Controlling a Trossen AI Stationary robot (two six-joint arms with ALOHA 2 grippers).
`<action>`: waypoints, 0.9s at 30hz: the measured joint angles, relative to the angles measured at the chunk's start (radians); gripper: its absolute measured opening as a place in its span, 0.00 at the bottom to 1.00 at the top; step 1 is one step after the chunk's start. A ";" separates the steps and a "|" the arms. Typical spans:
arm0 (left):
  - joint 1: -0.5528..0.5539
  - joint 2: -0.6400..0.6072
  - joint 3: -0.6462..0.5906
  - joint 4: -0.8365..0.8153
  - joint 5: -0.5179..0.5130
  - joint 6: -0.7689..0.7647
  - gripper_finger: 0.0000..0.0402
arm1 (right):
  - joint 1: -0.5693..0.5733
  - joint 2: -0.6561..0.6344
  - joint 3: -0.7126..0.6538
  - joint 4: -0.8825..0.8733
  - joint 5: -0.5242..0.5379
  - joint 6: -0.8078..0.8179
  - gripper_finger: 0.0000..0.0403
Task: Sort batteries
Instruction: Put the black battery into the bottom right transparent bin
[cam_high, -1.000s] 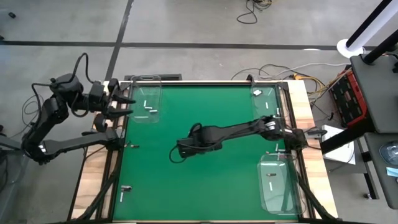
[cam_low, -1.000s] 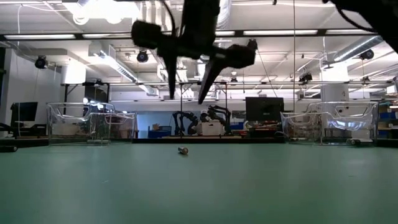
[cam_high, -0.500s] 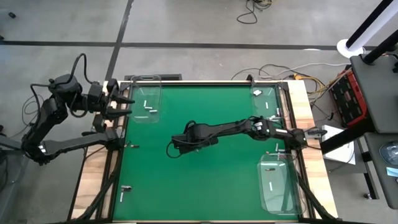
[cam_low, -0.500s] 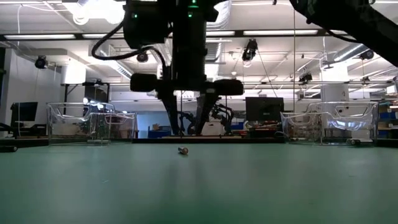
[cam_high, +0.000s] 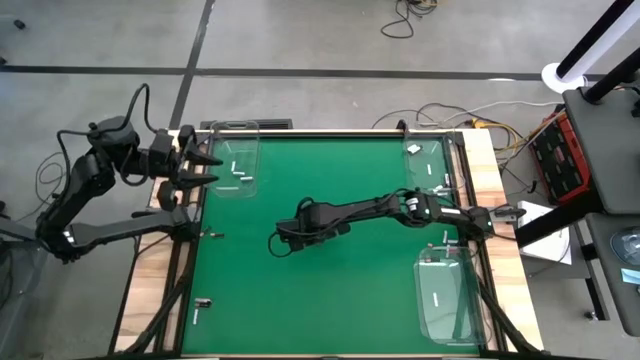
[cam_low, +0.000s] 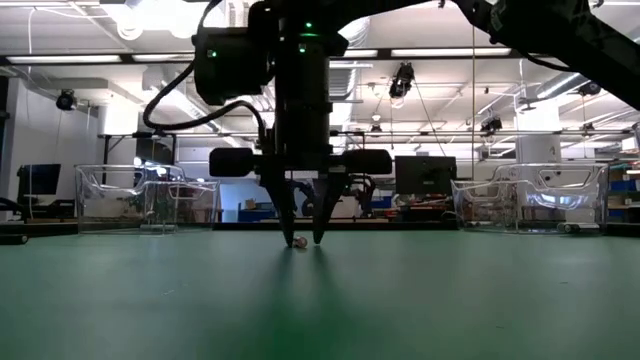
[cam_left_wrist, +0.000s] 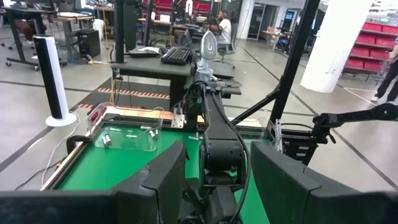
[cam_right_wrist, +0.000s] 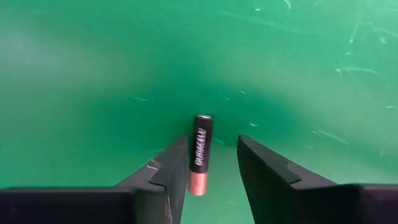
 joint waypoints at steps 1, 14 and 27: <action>0.000 0.002 0.000 0.000 0.000 0.001 0.41 | 0.000 0.000 -0.002 0.003 -0.003 0.005 0.31; 0.000 -0.006 0.000 0.001 0.000 0.008 0.41 | 0.007 -0.004 -0.041 0.020 -0.060 -0.002 0.15; 0.000 -0.026 0.000 0.001 0.000 0.015 0.41 | 0.002 -0.021 -0.061 0.014 -0.082 -0.070 0.05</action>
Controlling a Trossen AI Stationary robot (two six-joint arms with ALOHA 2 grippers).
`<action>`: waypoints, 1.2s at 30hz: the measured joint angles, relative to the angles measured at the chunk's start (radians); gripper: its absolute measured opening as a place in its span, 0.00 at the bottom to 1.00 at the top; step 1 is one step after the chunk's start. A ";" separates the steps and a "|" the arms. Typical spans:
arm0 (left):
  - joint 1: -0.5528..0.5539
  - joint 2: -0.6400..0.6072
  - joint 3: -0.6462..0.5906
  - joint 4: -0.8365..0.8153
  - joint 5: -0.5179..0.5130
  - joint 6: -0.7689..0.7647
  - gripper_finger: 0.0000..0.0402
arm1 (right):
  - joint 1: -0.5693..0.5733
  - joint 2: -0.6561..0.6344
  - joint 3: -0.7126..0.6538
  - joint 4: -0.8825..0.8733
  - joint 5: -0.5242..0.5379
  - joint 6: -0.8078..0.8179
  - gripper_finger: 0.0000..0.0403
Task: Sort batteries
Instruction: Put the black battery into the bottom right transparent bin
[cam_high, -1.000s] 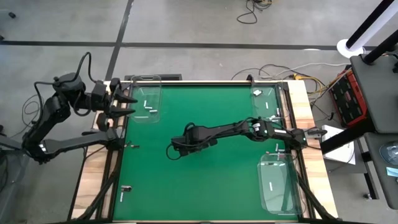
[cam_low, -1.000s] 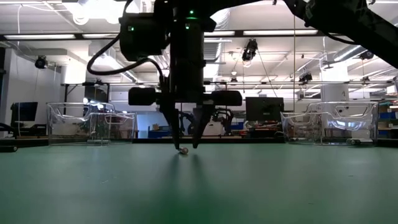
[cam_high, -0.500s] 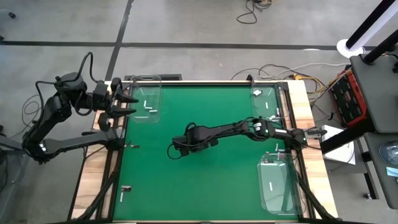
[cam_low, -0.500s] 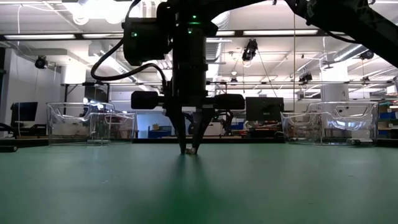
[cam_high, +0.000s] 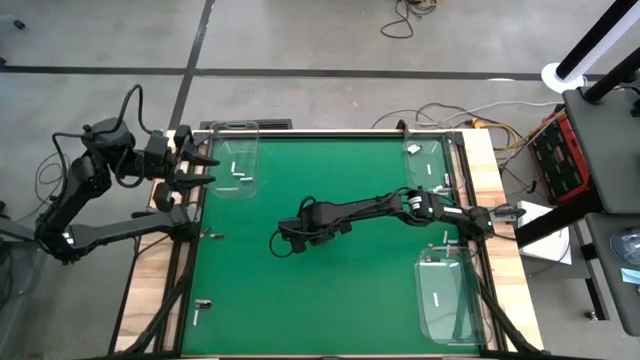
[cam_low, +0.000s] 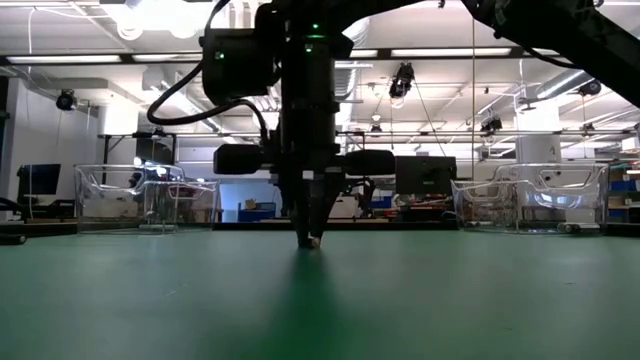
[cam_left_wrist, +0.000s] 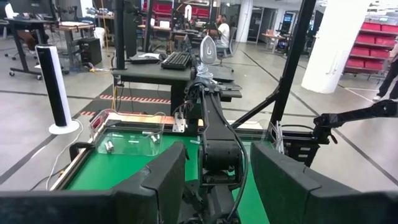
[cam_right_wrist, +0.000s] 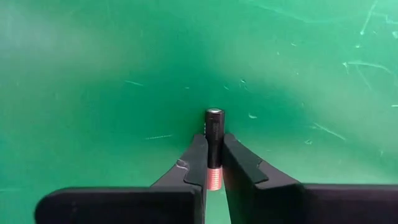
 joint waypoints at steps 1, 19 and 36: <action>0.000 -0.002 0.000 0.000 0.000 0.000 0.41 | -0.001 -0.010 0.005 -0.007 -0.003 -0.009 0.05; 0.000 -0.029 0.000 -0.001 0.000 -0.010 0.41 | 0.210 -0.579 0.012 -0.317 0.151 -0.175 0.05; 0.000 0.010 0.000 0.000 -0.106 -0.023 0.41 | 0.764 -0.854 -0.491 -0.309 0.092 -0.103 0.05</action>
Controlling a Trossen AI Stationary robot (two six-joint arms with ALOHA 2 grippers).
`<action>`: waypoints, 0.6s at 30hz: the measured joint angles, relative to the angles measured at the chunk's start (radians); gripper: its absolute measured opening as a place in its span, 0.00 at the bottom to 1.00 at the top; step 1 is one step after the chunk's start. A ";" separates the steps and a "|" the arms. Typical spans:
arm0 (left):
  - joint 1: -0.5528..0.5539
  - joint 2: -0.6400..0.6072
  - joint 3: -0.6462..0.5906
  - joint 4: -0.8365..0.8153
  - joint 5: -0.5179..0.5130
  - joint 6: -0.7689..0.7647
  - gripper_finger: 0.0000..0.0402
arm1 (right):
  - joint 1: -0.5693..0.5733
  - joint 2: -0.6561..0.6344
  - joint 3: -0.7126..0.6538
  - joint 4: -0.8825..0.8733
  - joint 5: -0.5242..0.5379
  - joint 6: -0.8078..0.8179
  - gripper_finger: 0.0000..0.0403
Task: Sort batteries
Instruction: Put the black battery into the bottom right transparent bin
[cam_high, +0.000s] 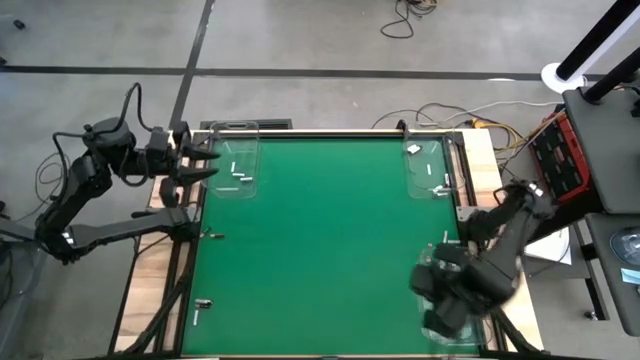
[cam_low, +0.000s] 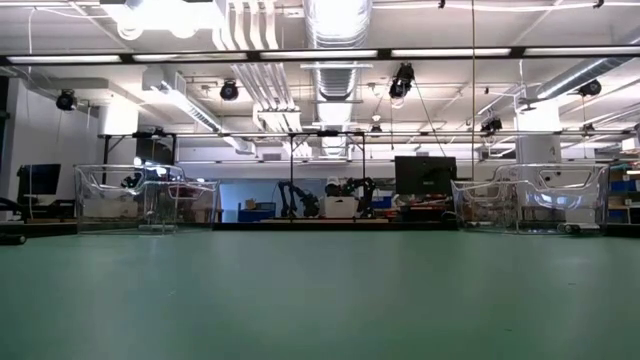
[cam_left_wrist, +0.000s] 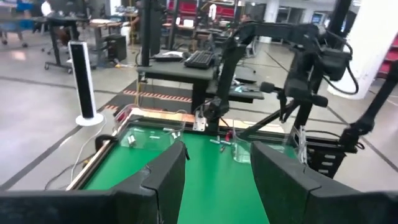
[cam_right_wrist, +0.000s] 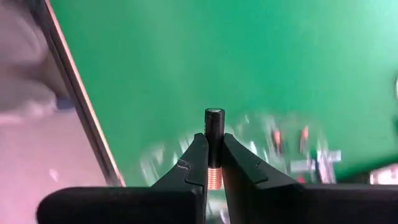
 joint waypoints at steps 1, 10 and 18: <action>0.000 0.009 0.000 0.002 -0.001 -0.005 0.41 | 0.031 -0.012 -0.042 0.006 -0.008 0.016 0.05; -0.001 0.104 0.000 0.137 -0.029 -0.065 0.41 | 0.189 -0.136 -0.401 0.179 -0.009 0.042 0.05; -0.001 0.186 0.000 0.161 -0.028 -0.105 0.41 | 0.186 -0.254 -0.691 0.399 -0.012 -0.052 0.05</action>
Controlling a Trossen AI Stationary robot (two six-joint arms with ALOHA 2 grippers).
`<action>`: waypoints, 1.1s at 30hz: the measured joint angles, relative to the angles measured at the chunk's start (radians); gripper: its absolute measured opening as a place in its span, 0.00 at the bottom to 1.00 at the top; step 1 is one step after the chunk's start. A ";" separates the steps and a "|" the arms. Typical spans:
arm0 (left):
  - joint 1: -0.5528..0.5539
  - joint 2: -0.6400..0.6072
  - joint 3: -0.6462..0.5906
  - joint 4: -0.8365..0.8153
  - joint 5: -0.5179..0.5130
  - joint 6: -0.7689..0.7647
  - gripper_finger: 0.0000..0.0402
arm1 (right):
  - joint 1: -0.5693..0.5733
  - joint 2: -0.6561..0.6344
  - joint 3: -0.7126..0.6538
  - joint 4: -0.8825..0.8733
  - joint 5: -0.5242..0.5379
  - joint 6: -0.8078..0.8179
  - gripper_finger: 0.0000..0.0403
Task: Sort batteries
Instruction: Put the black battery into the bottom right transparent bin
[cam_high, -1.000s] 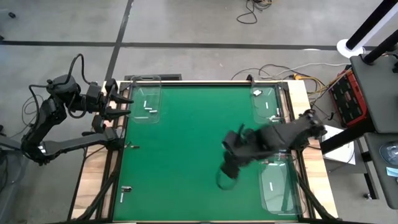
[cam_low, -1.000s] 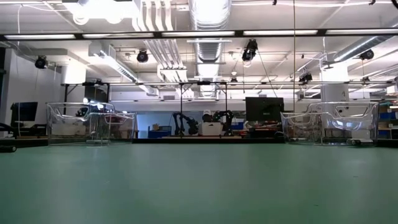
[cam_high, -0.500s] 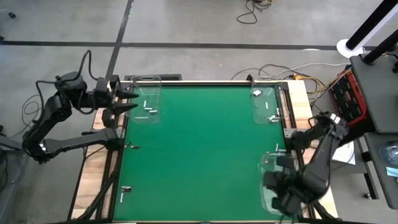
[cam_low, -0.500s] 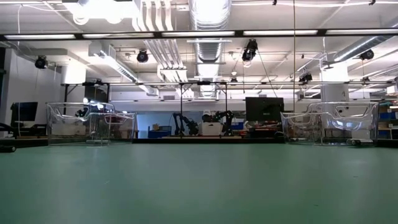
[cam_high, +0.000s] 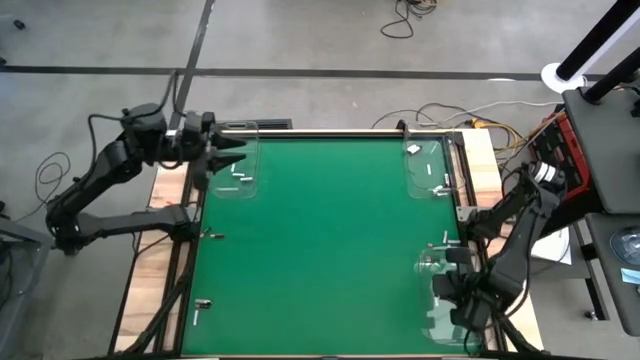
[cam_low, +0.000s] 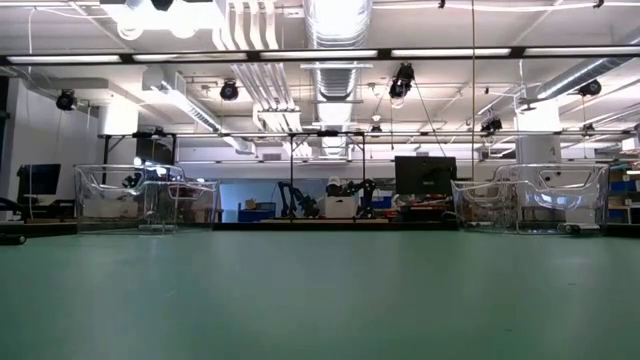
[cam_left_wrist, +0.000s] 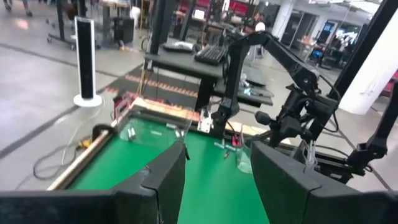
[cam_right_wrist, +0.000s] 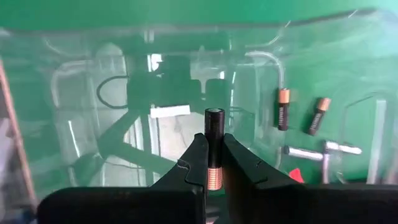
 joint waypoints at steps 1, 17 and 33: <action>0.000 0.009 0.000 0.000 0.000 0.000 0.41 | 0.000 -0.013 -0.033 0.030 -0.001 0.000 0.05; 0.000 0.055 0.000 0.005 0.000 -0.013 0.41 | -0.012 -0.032 -0.286 0.280 -0.024 -0.034 0.05; -0.143 0.087 0.000 0.016 -0.044 0.024 0.41 | -0.012 0.010 -0.349 0.389 -0.074 -0.034 0.15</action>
